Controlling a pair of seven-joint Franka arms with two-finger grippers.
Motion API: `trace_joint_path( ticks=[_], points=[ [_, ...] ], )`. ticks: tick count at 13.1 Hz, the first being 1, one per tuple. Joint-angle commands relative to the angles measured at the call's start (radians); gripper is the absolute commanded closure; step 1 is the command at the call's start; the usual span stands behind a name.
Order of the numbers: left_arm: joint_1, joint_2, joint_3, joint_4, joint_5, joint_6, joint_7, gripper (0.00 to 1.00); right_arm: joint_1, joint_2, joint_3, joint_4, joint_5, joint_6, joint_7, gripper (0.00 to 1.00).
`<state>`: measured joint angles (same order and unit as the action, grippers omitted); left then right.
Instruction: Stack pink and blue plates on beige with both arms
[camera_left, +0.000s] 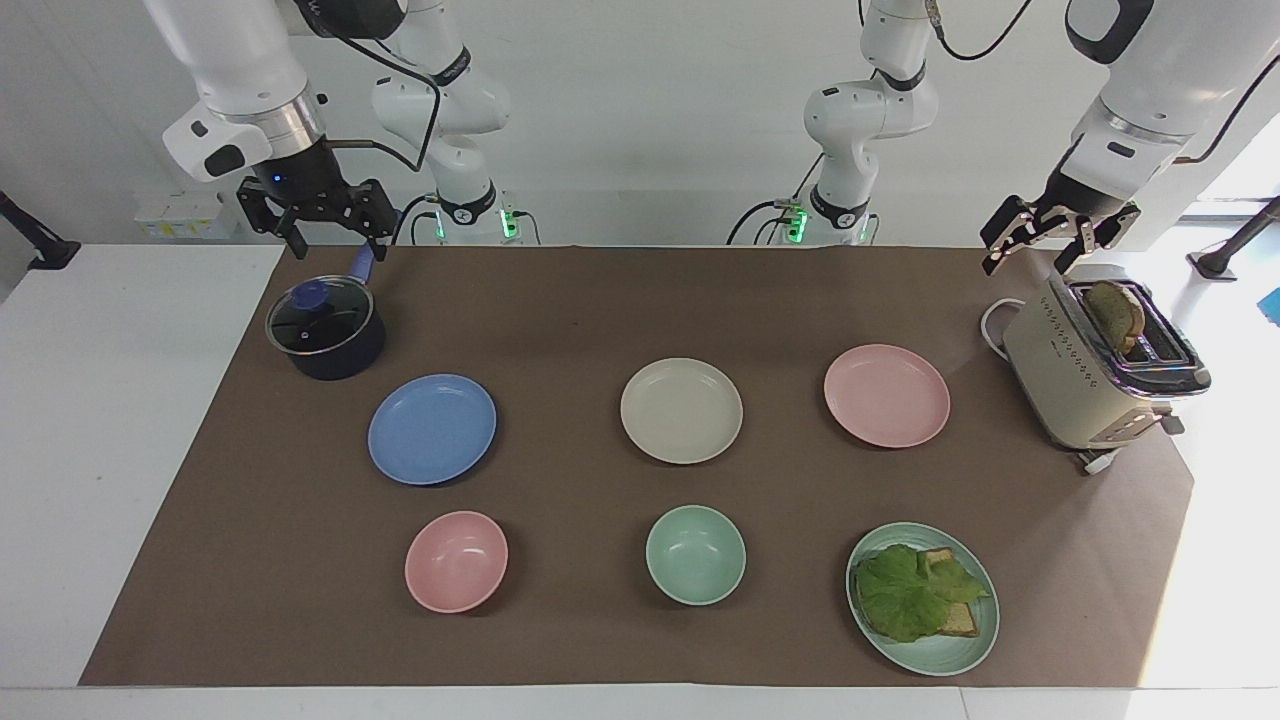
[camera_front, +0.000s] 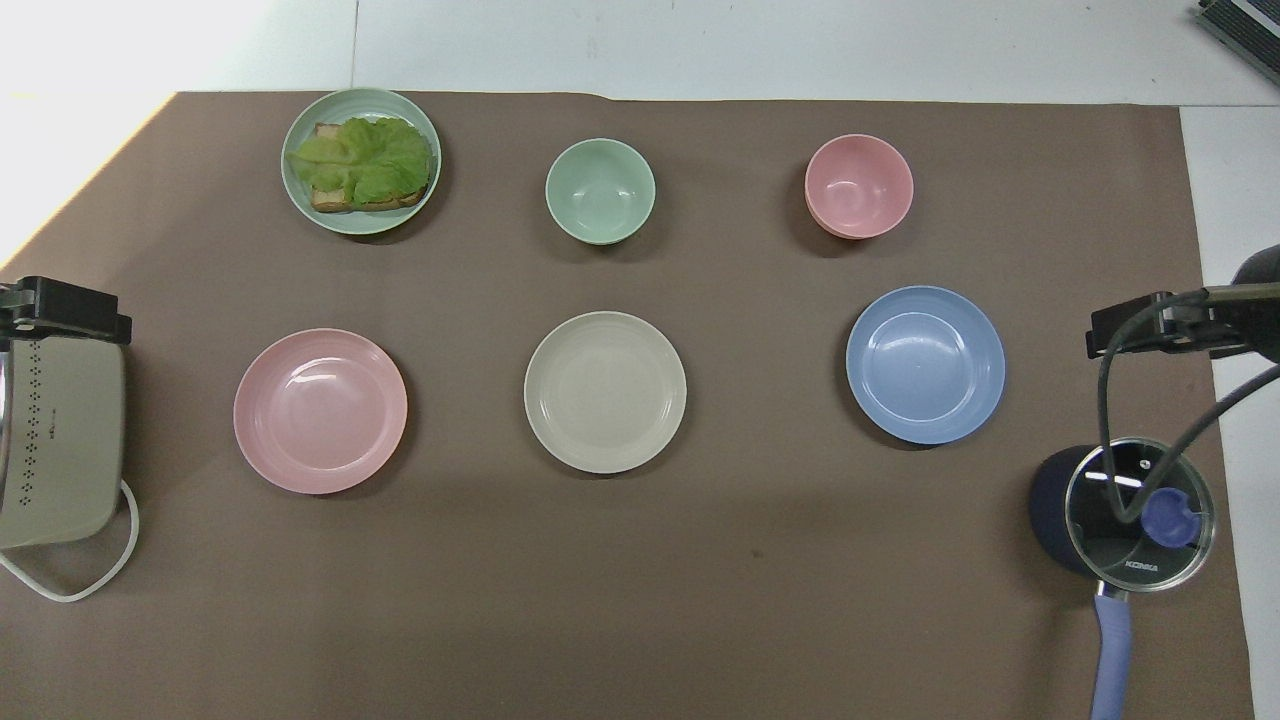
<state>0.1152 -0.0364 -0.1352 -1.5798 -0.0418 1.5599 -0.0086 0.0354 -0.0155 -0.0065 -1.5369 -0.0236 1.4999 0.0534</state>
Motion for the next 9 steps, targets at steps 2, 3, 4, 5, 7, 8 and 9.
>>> trace_joint_path(
  ticks=[2, 3, 4, 5, 7, 8, 9],
  points=[
    [-0.008, -0.013, 0.003, -0.017, 0.023, -0.008, -0.008, 0.0, -0.006, -0.004, -0.001, -0.003, 0.005, 0.008, 0.017, 0.0],
    [-0.008, -0.013, 0.003, -0.019, 0.023, -0.007, -0.01, 0.0, -0.005, -0.004, -0.001, -0.005, 0.005, 0.011, 0.019, 0.0],
    [-0.008, -0.013, 0.003, -0.02, 0.023, -0.006, -0.01, 0.0, -0.005, -0.004, -0.001, -0.005, 0.005, 0.016, 0.02, 0.0],
    [-0.008, -0.013, 0.003, -0.022, 0.023, -0.006, -0.008, 0.0, -0.005, -0.004, -0.001, -0.005, 0.005, 0.019, 0.022, 0.0],
    [0.001, -0.01, 0.005, -0.07, 0.023, 0.015, -0.01, 0.0, -0.005, -0.004, -0.001, -0.005, 0.004, 0.017, 0.019, 0.0],
    [0.007, -0.01, 0.005, -0.116, 0.023, 0.057, -0.008, 0.0, -0.005, -0.004, -0.001, -0.005, 0.004, 0.017, 0.017, 0.0],
    [0.012, -0.011, 0.009, -0.171, 0.023, 0.107, -0.007, 0.0, -0.005, -0.004, -0.001, -0.005, 0.004, 0.016, 0.017, 0.0]
  ],
)
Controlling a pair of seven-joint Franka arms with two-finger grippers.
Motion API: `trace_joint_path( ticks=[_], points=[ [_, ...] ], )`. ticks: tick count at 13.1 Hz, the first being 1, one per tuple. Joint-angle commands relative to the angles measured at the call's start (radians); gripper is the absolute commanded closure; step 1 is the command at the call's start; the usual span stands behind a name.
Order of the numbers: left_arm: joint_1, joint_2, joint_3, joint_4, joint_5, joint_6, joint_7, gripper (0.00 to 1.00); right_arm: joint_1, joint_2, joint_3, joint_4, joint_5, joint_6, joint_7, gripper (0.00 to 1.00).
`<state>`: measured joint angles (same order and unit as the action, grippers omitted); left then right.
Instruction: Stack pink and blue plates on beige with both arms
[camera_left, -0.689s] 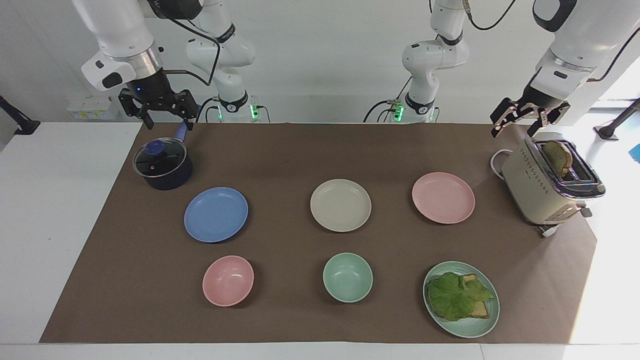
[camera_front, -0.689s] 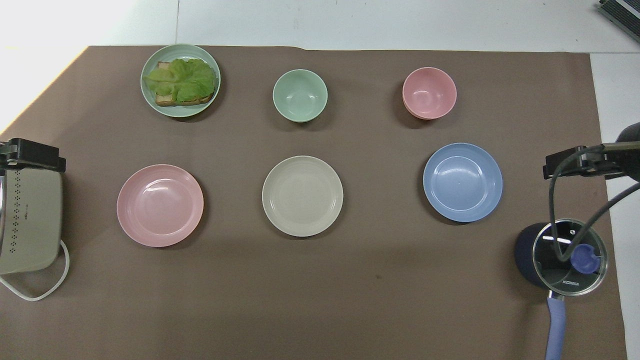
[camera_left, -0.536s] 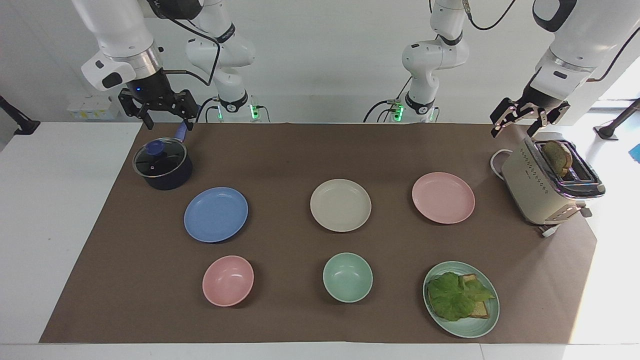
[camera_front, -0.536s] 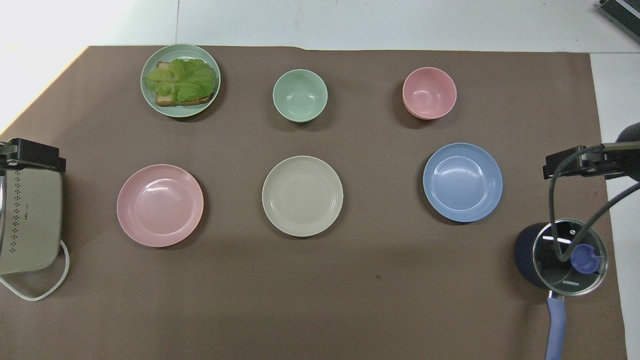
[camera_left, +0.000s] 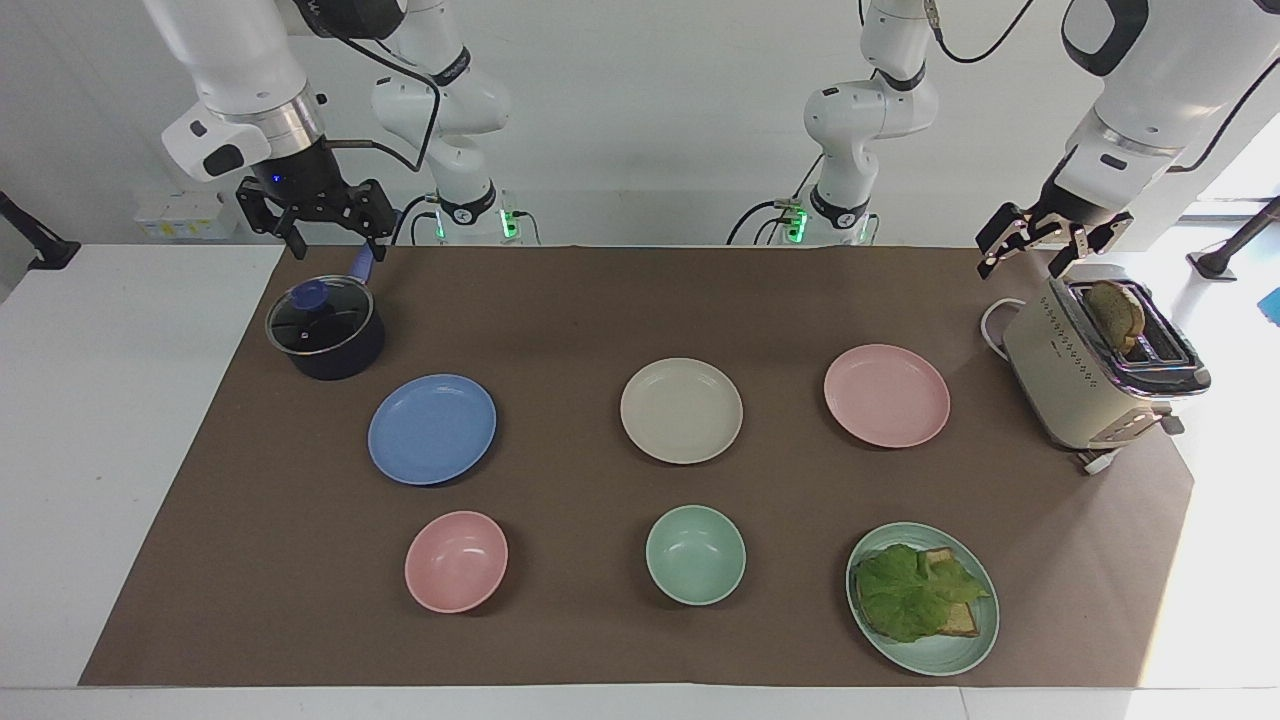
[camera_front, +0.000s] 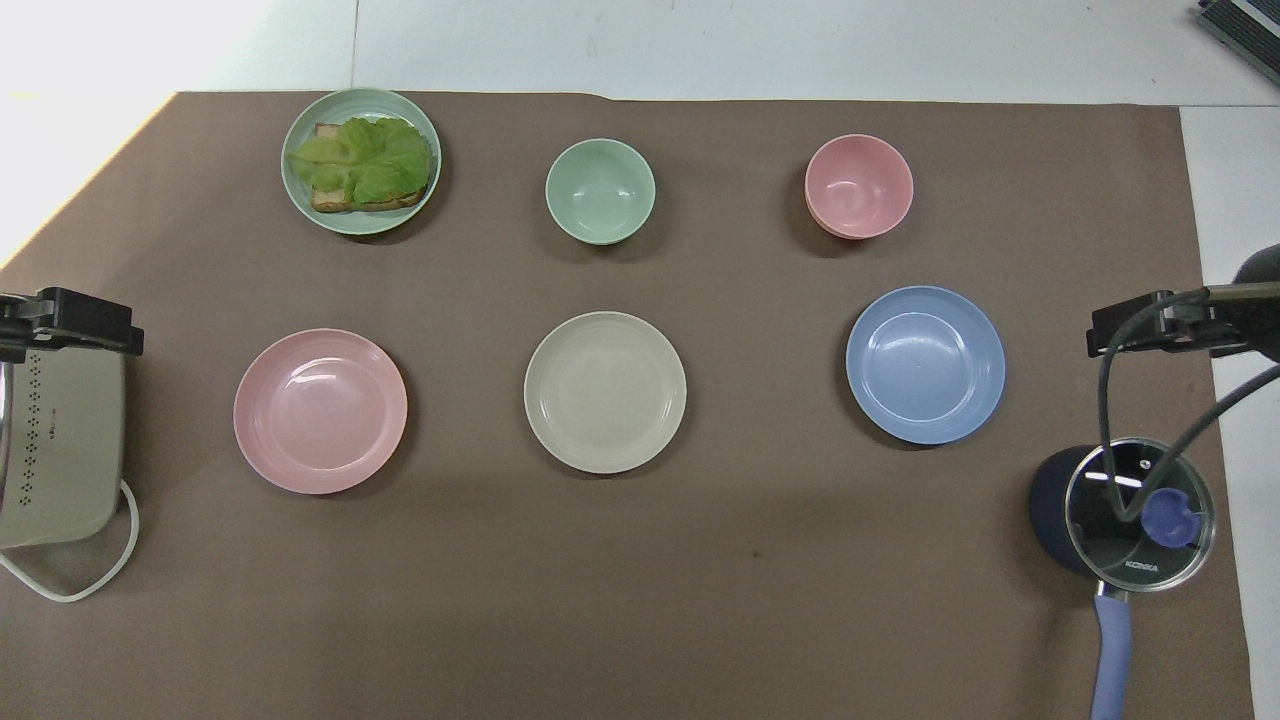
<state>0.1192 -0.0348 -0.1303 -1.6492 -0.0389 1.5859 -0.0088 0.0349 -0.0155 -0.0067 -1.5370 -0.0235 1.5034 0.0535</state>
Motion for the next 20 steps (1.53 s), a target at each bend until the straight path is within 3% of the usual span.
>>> trace_joint_path(
  ticks=[1, 7, 10, 14, 15, 17, 18, 20],
  points=[
    [0.016, -0.013, 0.012, -0.156, 0.022, 0.133, -0.003, 0.0, -0.004, -0.004, -0.002, -0.005, 0.004, 0.012, 0.014, 0.0],
    [0.08, 0.058, 0.011, -0.346, 0.021, 0.33, -0.026, 0.0, -0.01, -0.004, -0.012, -0.006, 0.002, 0.012, 0.017, 0.0],
    [0.085, 0.156, 0.011, -0.359, 0.019, 0.355, -0.025, 0.0, -0.018, -0.004, -0.012, -0.006, 0.002, 0.012, 0.016, 0.0],
    [0.069, 0.185, 0.008, -0.448, 0.005, 0.431, -0.042, 0.0, -0.018, -0.004, -0.012, -0.008, 0.002, 0.014, 0.019, 0.0],
    [0.066, 0.184, 0.008, -0.451, 0.004, 0.428, -0.051, 0.06, -0.018, -0.004, -0.012, -0.008, 0.002, 0.014, 0.019, 0.0],
    [0.074, 0.181, 0.009, -0.455, 0.004, 0.428, -0.042, 0.49, -0.018, -0.006, -0.012, -0.008, 0.002, 0.012, 0.019, 0.0],
    [0.083, 0.178, 0.009, -0.463, 0.004, 0.424, -0.04, 0.6, -0.018, -0.006, -0.012, -0.008, 0.002, 0.012, 0.019, 0.0],
    [0.083, 0.167, 0.009, -0.483, 0.002, 0.425, -0.043, 0.65, -0.018, -0.006, -0.012, -0.008, 0.002, 0.012, 0.019, 0.0]
  ],
)
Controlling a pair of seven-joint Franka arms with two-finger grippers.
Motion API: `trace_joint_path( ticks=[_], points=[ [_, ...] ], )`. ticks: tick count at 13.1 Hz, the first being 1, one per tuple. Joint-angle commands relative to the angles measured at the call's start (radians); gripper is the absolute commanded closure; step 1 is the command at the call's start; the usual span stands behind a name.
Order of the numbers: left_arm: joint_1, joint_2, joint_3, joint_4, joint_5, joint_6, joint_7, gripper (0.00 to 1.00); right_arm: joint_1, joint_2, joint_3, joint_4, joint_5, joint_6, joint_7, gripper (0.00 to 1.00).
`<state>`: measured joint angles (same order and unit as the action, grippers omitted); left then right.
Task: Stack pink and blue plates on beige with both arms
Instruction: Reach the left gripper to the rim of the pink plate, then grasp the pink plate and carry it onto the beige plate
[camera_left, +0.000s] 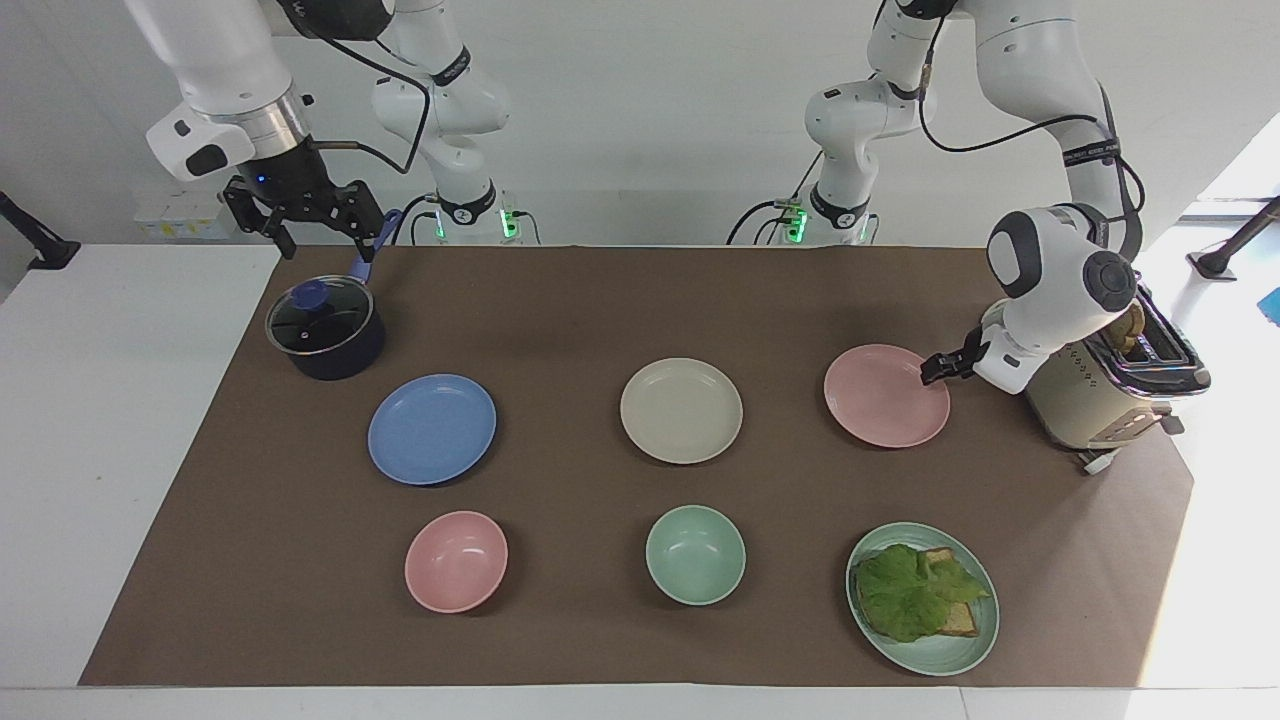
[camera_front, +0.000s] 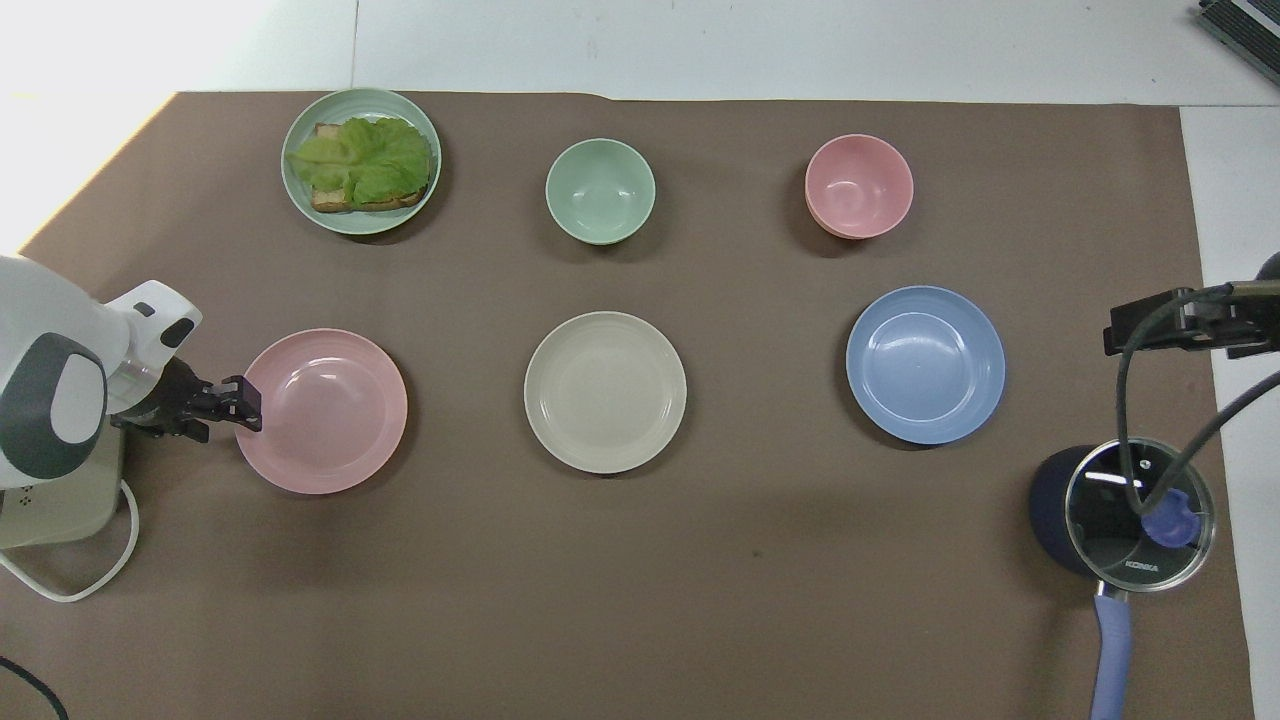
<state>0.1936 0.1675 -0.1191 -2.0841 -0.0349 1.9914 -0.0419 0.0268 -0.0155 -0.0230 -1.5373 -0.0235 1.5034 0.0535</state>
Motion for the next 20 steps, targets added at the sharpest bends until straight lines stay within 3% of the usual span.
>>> trace_joint_path(
  ticks=[1, 5, 7, 9, 12, 15, 17, 20],
  points=[
    [0.007, -0.037, -0.002, -0.05, 0.0, 0.012, -0.01, 0.65, -0.01, -0.006, 0.005, -0.007, 0.002, 0.012, 0.016, 0.0],
    [-0.006, -0.049, -0.004, -0.07, -0.002, 0.012, -0.02, 0.65, -0.011, -0.006, 0.005, -0.007, 0.002, 0.012, 0.014, 0.0],
    [-0.006, -0.051, -0.004, -0.073, -0.002, -0.002, -0.02, 0.78, -0.011, -0.006, 0.005, -0.007, 0.002, 0.012, 0.013, 0.0],
    [-0.008, -0.049, -0.004, -0.07, -0.002, -0.002, -0.021, 0.98, -0.013, -0.006, 0.005, -0.007, 0.002, 0.012, 0.011, 0.0],
    [-0.006, -0.04, -0.005, -0.038, -0.002, -0.043, -0.009, 1.0, -0.013, -0.006, 0.005, -0.007, 0.002, 0.012, 0.011, 0.0],
    [-0.008, -0.042, -0.01, 0.094, -0.014, -0.252, -0.007, 1.0, -0.021, -0.008, 0.005, -0.009, 0.002, 0.011, 0.011, 0.0],
    [-0.012, -0.039, -0.013, 0.227, -0.109, -0.421, -0.022, 1.0, -0.022, -0.008, 0.005, -0.009, 0.002, 0.009, 0.011, 0.0],
    [-0.174, -0.042, -0.022, 0.25, -0.14, -0.439, -0.206, 1.0, -0.024, -0.009, 0.005, -0.01, 0.002, 0.008, 0.011, 0.0]
  ],
)
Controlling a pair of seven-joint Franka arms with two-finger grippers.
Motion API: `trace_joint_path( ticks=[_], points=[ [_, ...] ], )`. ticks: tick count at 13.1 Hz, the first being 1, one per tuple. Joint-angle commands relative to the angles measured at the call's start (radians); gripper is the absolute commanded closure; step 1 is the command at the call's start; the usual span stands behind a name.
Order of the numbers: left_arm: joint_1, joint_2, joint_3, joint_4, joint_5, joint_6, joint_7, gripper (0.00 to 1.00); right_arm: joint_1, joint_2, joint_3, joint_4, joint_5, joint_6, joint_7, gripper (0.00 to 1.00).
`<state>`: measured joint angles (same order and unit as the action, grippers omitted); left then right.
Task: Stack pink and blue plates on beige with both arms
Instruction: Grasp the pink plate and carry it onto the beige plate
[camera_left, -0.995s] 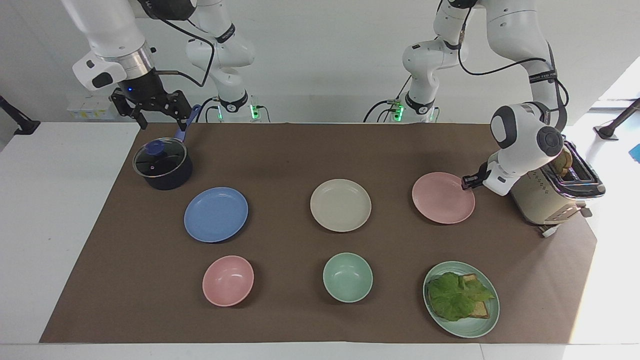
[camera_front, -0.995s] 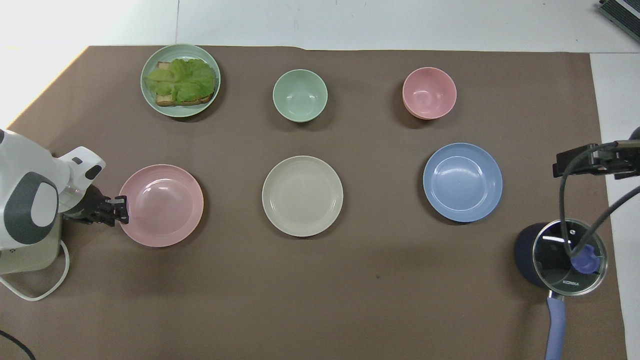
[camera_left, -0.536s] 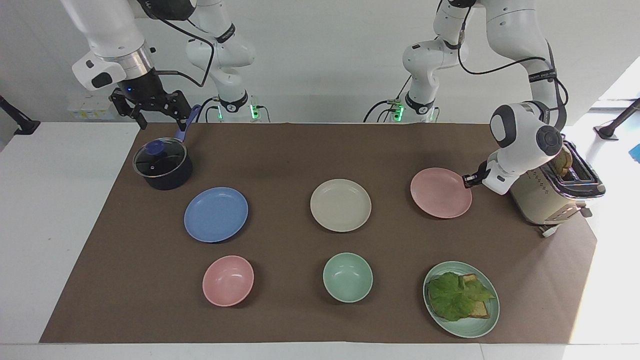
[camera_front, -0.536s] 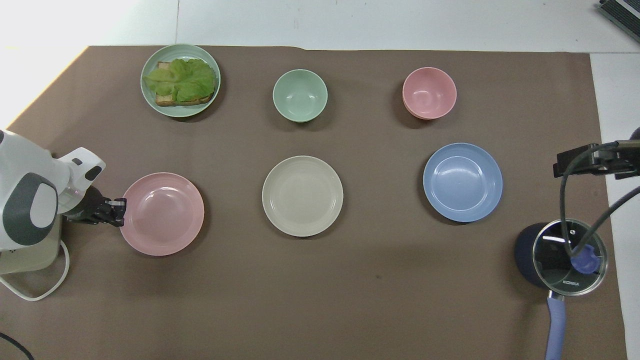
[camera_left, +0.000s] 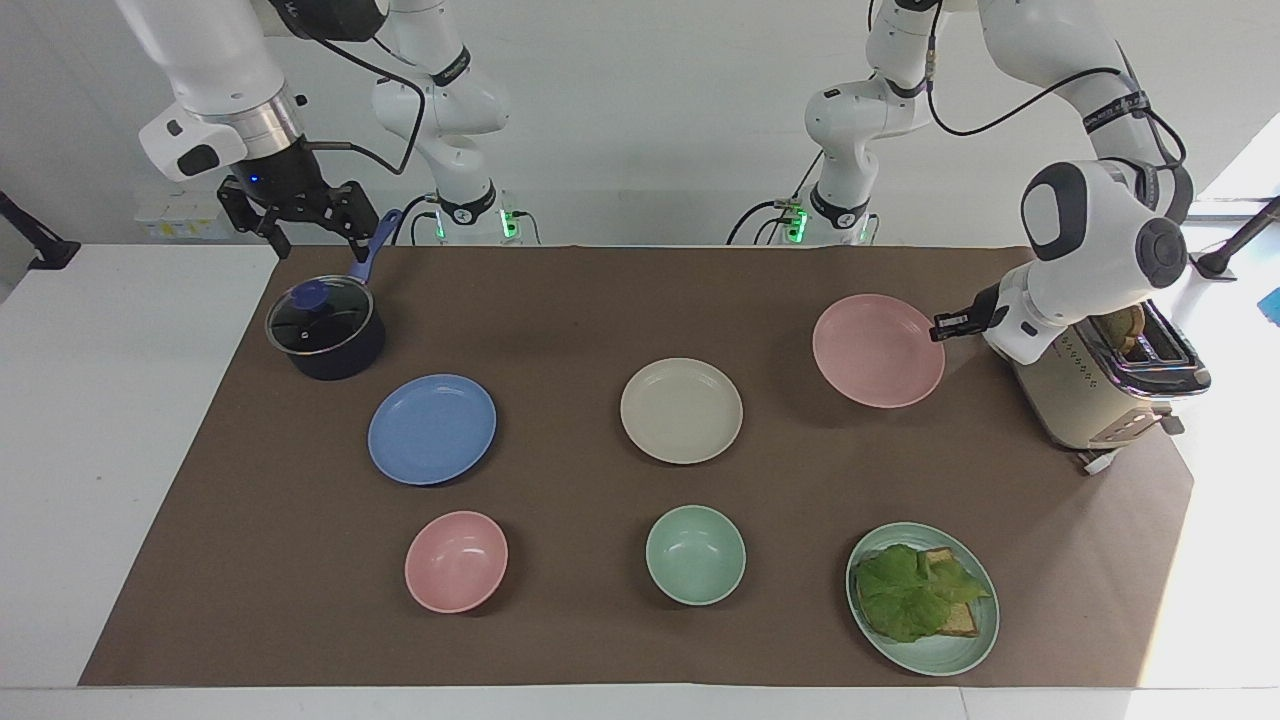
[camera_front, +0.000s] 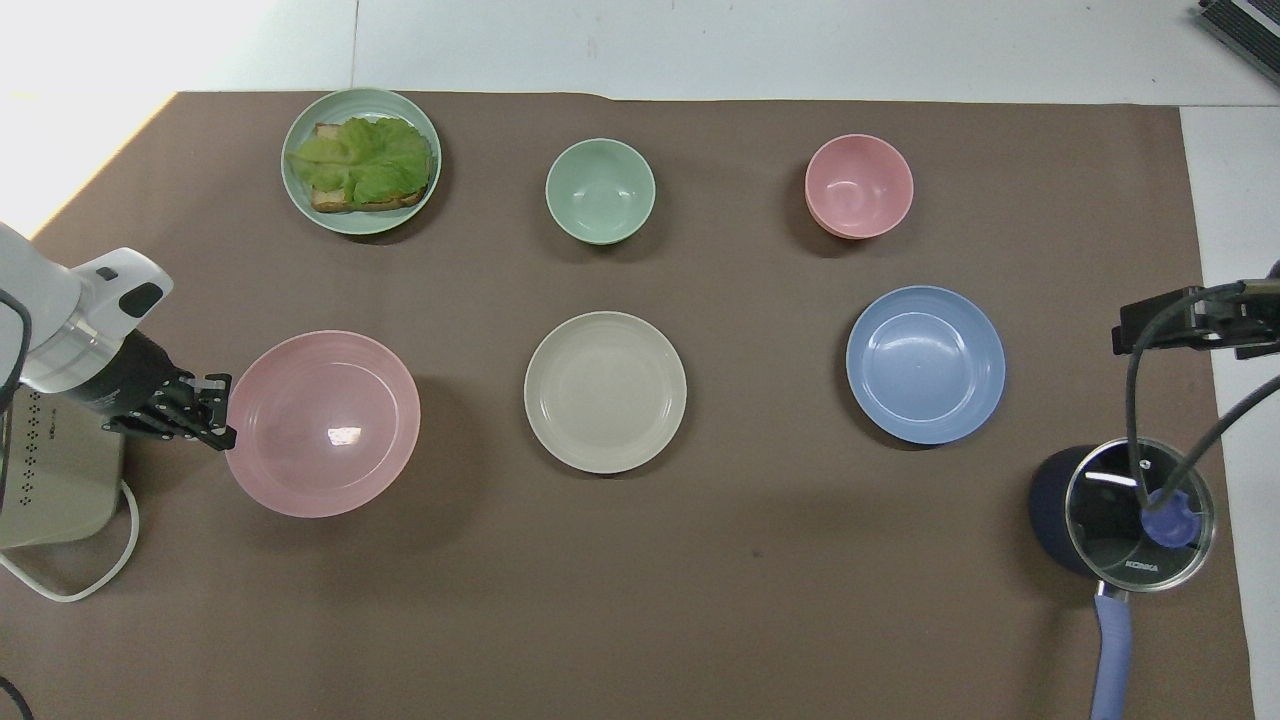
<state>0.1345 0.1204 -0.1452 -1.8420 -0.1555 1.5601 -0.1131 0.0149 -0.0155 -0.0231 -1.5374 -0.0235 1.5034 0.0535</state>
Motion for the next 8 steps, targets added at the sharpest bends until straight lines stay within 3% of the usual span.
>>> trace_joint_path(
  ticks=[1, 4, 8],
  points=[
    [-0.177, 0.005, 0.004, 0.004, -0.056, 0.047, -0.222, 1.0, -0.012, -0.009, 0.005, -0.013, 0.002, 0.008, 0.011, 0.0],
    [-0.334, 0.022, 0.006, -0.032, -0.114, 0.234, -0.357, 1.0, -0.012, -0.012, 0.005, -0.015, 0.002, 0.008, 0.011, 0.0],
    [-0.427, 0.103, 0.006, -0.066, -0.138, 0.427, -0.398, 1.0, -0.012, -0.012, 0.005, -0.015, 0.002, 0.008, 0.011, 0.0]
  ],
)
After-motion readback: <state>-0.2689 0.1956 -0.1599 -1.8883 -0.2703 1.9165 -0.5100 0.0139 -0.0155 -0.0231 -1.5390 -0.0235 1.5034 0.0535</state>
